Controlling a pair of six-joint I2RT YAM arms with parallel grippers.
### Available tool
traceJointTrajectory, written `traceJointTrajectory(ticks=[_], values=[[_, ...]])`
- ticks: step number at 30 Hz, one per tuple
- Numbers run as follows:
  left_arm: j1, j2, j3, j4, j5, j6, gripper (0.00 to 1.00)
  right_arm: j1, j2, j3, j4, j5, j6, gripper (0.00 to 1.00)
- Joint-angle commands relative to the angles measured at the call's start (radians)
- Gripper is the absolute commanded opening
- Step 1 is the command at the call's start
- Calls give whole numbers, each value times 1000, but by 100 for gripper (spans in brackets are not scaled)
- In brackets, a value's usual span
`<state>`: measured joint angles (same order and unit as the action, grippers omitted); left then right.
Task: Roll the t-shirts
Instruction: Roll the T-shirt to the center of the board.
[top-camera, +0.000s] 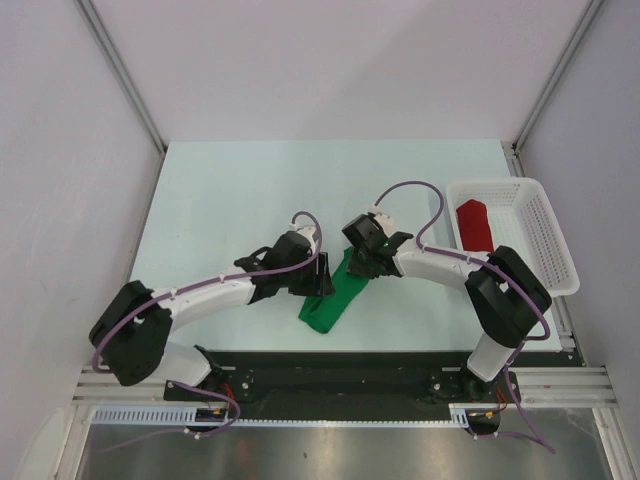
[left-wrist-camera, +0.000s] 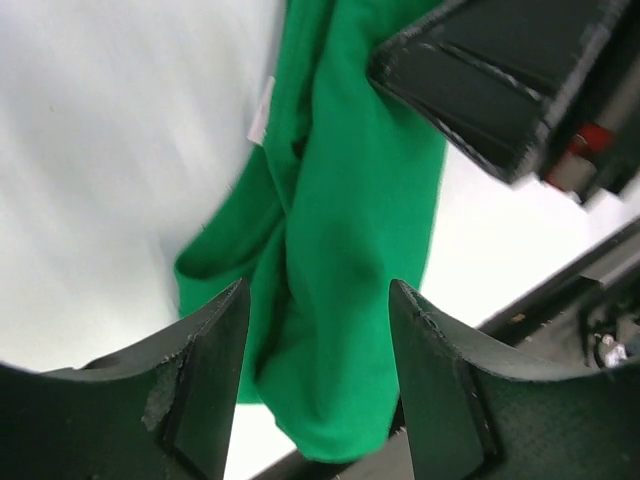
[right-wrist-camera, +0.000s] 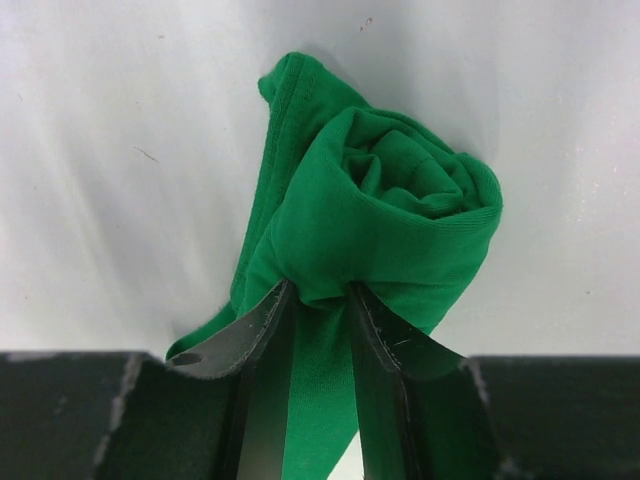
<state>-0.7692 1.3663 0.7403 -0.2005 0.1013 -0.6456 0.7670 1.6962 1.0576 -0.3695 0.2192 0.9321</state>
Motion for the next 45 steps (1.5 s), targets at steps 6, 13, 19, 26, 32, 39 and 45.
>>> traceJointTrajectory(ticks=[6, 13, 19, 26, 32, 39, 45], values=[[8, 142, 47, 22, -86, 73, 51, 5, -4, 31, -13, 6, -22, 37], [8, 188, 11, 64, -87, 67, 39, 2, -93, 30, -23, 12, -47, 48], [8, 182, -19, 85, -89, 49, 33, -2, -200, 25, -57, 37, -61, 50], [5, 174, -54, 115, -81, 11, 28, -1, -364, -120, -74, 114, -3, 48], [-19, 174, -88, 165, -74, -40, 24, -2, -386, -179, -60, 111, -12, 45], [-81, 191, -127, 251, -72, -140, 15, -8, -287, -148, -2, 80, -65, 46], [-117, 191, -162, 314, -60, -212, 13, -12, -112, -53, -3, 57, -117, 47]])
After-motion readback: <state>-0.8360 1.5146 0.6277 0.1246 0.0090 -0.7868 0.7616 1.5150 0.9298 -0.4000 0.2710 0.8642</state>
